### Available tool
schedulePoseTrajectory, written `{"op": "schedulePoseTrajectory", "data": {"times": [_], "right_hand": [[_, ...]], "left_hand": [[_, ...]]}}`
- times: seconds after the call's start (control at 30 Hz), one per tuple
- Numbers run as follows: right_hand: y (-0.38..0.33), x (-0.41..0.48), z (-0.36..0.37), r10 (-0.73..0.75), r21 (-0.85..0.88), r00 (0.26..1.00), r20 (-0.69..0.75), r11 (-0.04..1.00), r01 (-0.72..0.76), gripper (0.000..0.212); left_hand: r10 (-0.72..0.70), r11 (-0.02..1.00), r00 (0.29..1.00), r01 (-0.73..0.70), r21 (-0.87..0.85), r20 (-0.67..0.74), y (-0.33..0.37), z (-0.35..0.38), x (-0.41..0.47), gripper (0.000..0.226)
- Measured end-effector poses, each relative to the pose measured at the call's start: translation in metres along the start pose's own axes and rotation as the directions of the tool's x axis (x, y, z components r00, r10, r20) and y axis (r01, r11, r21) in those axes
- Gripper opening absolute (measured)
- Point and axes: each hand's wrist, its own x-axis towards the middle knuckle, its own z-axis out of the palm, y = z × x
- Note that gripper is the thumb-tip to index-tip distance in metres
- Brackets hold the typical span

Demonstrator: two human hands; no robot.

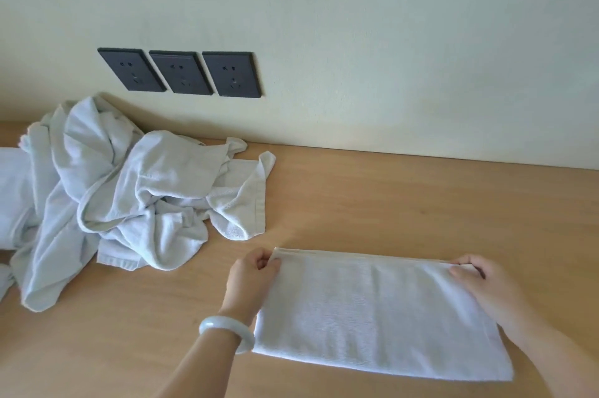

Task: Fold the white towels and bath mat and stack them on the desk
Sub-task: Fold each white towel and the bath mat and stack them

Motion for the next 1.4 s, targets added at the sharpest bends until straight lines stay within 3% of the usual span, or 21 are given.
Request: {"op": "schedulePoseTrajectory", "data": {"times": [0.13,0.33,0.53,0.73,0.83,0.9,0.93,1.0,1.03,1.1,1.17,1.23,1.4], "right_hand": [[0.015,-0.001,0.015,-0.05,-0.102,0.994,-0.099,0.994,0.04,0.013],[-0.008,0.002,0.005,-0.149,-0.258,0.984,-0.096,0.959,0.12,0.017],[-0.01,0.01,0.024,-0.046,-0.393,0.982,-0.186,0.919,-0.031,0.012],[-0.017,0.012,0.036,-0.009,-0.542,0.965,-0.26,0.829,-0.138,0.014],[-0.019,0.006,0.043,-0.19,-0.66,0.901,-0.389,0.74,-0.129,0.017],[-0.02,-0.007,0.058,-0.394,-0.704,0.8,-0.452,0.708,-0.049,0.026],[-0.023,-0.018,0.072,-0.5,-0.707,0.754,-0.426,0.704,0.067,0.028],[-0.03,-0.044,0.113,-0.696,-0.714,0.69,-0.198,0.585,0.385,0.042],[-0.03,-0.053,0.134,-0.746,-0.7,0.664,-0.044,0.497,0.512,0.046],[-0.023,-0.058,0.161,-0.744,-0.668,0.657,0.124,0.427,0.61,0.048],[-0.014,-0.047,0.164,-0.685,-0.648,0.718,0.122,0.494,0.58,0.052],[-0.002,-0.033,0.151,-0.625,-0.691,0.779,0.058,0.538,0.483,0.059],[0.031,-0.011,0.098,-0.385,-0.721,0.9,-0.204,0.681,0.128,0.072]], "left_hand": [[0.058,0.996,0.994,-0.051,0.077,-0.09,-0.001,0.008,0.001,0.02],[0.138,0.983,0.985,-0.124,0.133,-0.107,0.005,0.009,0.003,0.023],[0.141,0.943,0.977,-0.084,0.323,-0.158,0.009,0.023,0.006,0.022],[0.125,0.927,0.974,-0.047,0.371,-0.189,0.014,0.026,0.006,0.022],[0.173,0.882,0.959,-0.049,0.469,-0.225,0.019,0.026,0.002,0.02],[0.392,0.753,0.868,-0.112,0.648,-0.305,0.02,0.031,-0.01,0.02],[0.53,0.682,0.8,-0.205,0.702,-0.281,0.02,0.038,-0.02,0.018],[0.73,0.505,0.68,-0.468,0.725,-0.069,0.012,0.061,-0.039,0.014],[0.761,0.428,0.647,-0.558,0.711,0.049,0.004,0.073,-0.045,0.018],[0.703,0.39,0.685,-0.595,0.703,0.191,-0.018,0.086,-0.044,0.036],[0.617,0.415,0.75,-0.568,0.711,0.239,-0.034,0.082,-0.036,0.05],[0.557,0.413,0.792,-0.526,0.743,0.251,-0.044,0.069,-0.03,0.058],[0.47,0.502,0.88,-0.331,0.799,0.069,-0.051,0.055,-0.024,0.069]]}}
